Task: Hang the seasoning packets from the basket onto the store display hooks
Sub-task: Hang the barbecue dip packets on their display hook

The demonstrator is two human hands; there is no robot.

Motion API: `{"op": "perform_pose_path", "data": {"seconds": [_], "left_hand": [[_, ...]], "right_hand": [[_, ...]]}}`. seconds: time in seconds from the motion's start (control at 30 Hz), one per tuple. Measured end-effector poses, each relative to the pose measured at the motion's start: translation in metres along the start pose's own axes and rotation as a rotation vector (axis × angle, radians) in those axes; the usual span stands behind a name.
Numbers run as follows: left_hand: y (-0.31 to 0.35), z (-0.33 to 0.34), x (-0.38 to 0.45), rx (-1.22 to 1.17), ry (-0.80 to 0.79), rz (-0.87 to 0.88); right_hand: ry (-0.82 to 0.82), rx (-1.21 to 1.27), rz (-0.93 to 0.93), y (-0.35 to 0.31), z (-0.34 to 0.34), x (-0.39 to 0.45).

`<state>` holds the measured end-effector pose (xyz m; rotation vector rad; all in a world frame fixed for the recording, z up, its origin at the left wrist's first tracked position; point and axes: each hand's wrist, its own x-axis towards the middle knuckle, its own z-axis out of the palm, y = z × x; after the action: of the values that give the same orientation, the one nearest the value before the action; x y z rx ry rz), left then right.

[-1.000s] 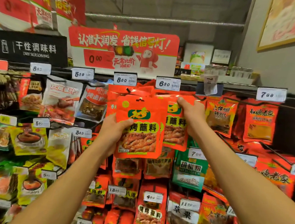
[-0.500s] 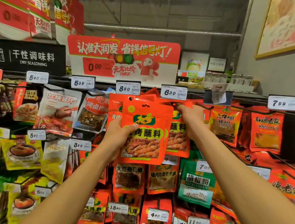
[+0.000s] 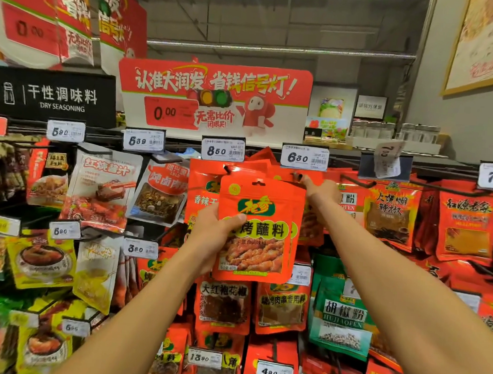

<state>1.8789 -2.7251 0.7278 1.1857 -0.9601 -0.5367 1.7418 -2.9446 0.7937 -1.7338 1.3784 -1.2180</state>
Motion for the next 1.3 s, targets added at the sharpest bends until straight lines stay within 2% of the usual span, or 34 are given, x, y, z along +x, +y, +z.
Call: {"op": "perform_pose_path", "data": {"seconds": [0.07, 0.13, 0.17, 0.23, 0.27, 0.3, 0.47, 0.6, 0.73, 0.87, 1.1, 1.3], "left_hand": [[-0.002, 0.004, 0.002, -0.008, -0.017, 0.009], [-0.002, 0.009, 0.003, -0.046, -0.022, -0.005], [-0.002, 0.012, 0.003, -0.075, -0.018, -0.019], [-0.002, 0.018, 0.005, -0.124, -0.012, -0.039], [-0.002, 0.022, 0.006, -0.140, -0.012, -0.045], [-0.002, 0.025, 0.006, -0.155, -0.009, -0.048], [0.002, 0.026, 0.001, -0.216, 0.027, -0.052], [0.005, 0.011, 0.000, -0.187, 0.098, -0.030], [0.007, 0.004, -0.002, -0.152, 0.106, 0.003], [0.007, 0.006, -0.004, -0.146, 0.110, 0.005], [0.004, 0.007, -0.001, -0.137, 0.117, 0.001], [0.002, 0.007, 0.000, -0.107, 0.083, -0.005]], "right_hand": [[0.085, 0.028, -0.082, 0.007, -0.010, -0.013], [0.066, 0.278, -0.170, 0.017, -0.024, -0.033], [-0.032, 0.481, -0.177, 0.022, -0.030, -0.043], [-0.355, 0.811, -0.149, 0.026, -0.041, -0.066], [-0.466, 0.842, -0.163, 0.026, -0.045, -0.074], [-0.504, 0.836, -0.189, 0.025, -0.045, -0.078], [-0.325, 0.733, -0.165, 0.019, -0.045, -0.076], [-0.139, 0.659, -0.189, 0.009, -0.047, -0.067], [0.018, 0.523, -0.224, 0.003, -0.047, -0.064], [0.066, 0.375, -0.275, 0.006, -0.047, -0.069], [0.140, 0.277, -0.244, 0.015, -0.034, -0.059], [0.140, 0.225, -0.046, 0.000, -0.002, -0.025]]}}
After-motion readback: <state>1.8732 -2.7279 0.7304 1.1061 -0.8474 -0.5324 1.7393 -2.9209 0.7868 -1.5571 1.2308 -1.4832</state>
